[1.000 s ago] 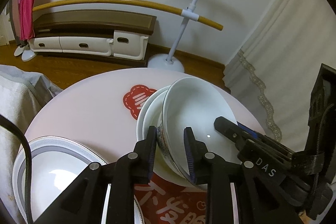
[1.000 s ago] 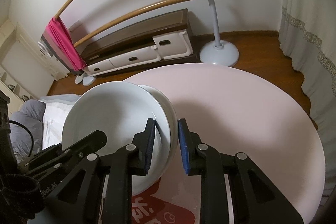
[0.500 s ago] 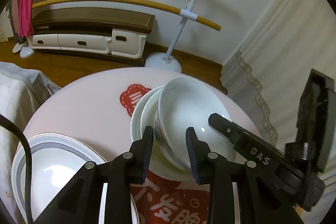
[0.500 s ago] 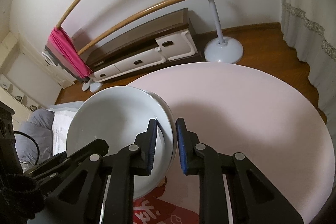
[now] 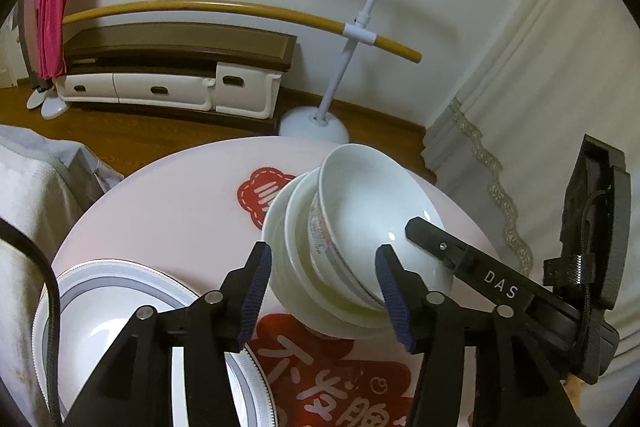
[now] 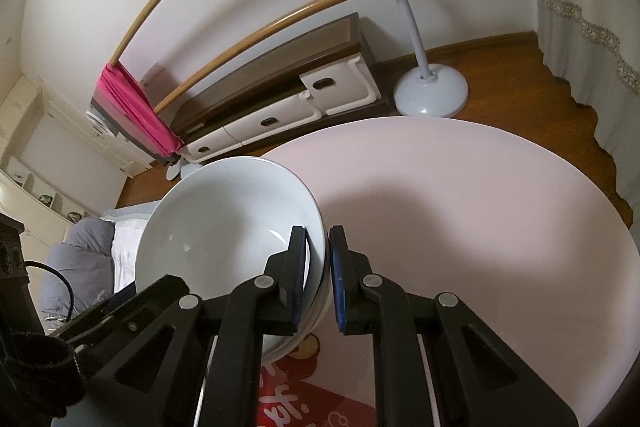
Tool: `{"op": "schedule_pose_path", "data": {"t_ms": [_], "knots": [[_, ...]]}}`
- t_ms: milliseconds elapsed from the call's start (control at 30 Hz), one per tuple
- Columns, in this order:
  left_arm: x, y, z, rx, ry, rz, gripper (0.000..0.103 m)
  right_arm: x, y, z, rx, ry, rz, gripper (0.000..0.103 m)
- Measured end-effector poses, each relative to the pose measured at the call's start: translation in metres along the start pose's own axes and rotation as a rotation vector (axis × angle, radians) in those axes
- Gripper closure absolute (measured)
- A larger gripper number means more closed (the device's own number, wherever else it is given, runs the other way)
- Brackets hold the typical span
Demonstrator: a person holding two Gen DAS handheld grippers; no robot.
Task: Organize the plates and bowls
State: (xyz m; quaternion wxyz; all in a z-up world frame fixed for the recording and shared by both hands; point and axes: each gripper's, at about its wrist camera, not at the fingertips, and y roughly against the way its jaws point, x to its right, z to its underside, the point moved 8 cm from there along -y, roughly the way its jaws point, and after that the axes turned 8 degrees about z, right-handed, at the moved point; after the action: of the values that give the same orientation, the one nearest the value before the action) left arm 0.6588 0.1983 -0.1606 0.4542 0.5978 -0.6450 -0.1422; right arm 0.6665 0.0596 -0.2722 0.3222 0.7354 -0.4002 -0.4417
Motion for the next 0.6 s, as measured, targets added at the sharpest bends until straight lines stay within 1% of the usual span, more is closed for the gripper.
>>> {"op": "schedule_pose_path", "data": {"t_ms": [33, 600], "knots": [[-0.004, 0.001, 0.001, -0.002, 0.008, 0.002, 0.047, 0.001, 0.0, 0.0, 0.0, -0.001, 0.0, 0.092], [-0.021, 0.001, -0.005, -0.019, 0.047, 0.018, 0.043, -0.002, 0.004, 0.004, 0.022, 0.025, 0.055, 0.091]]}}
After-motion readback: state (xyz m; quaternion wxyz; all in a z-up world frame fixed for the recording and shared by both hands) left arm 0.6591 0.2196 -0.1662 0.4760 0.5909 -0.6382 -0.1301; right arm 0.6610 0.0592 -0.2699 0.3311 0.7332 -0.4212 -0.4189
